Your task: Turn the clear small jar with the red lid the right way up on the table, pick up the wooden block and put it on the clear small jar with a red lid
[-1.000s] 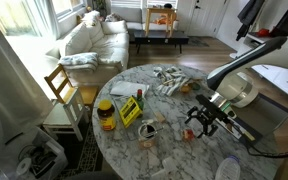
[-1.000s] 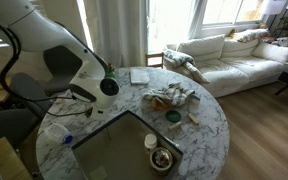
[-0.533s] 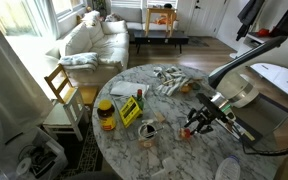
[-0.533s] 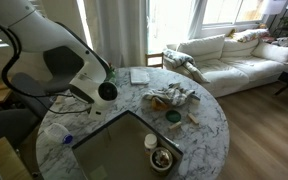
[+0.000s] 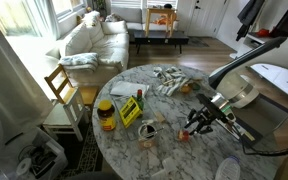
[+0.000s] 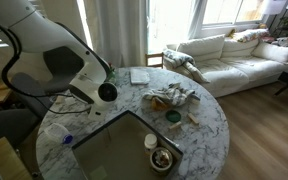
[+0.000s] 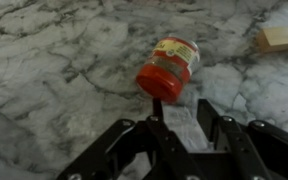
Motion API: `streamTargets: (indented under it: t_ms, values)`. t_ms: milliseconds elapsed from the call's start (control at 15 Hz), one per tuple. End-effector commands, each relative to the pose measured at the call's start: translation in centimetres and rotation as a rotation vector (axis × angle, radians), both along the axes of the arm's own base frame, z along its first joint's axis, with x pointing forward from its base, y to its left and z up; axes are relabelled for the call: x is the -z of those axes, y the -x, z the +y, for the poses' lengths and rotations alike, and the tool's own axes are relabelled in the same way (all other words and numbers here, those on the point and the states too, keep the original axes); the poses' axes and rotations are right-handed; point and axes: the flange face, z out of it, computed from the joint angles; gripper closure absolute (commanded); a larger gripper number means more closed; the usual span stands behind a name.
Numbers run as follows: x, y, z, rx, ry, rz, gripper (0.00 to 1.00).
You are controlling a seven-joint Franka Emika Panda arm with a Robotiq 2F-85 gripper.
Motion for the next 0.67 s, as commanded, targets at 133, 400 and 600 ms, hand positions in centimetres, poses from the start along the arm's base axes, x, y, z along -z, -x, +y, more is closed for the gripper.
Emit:
streamTargets:
  t_ms: [133, 400, 600]
  values:
    - [0.7, 0.6, 0.1, 0.052, -0.056, 0.004, 0.11]
    - [1.4, 0.7, 0.5, 0.079, -0.098, 0.009, 0.0]
    - [2.1, 0.8, 1.2, 0.081, -0.167, 0.017, 0.05]
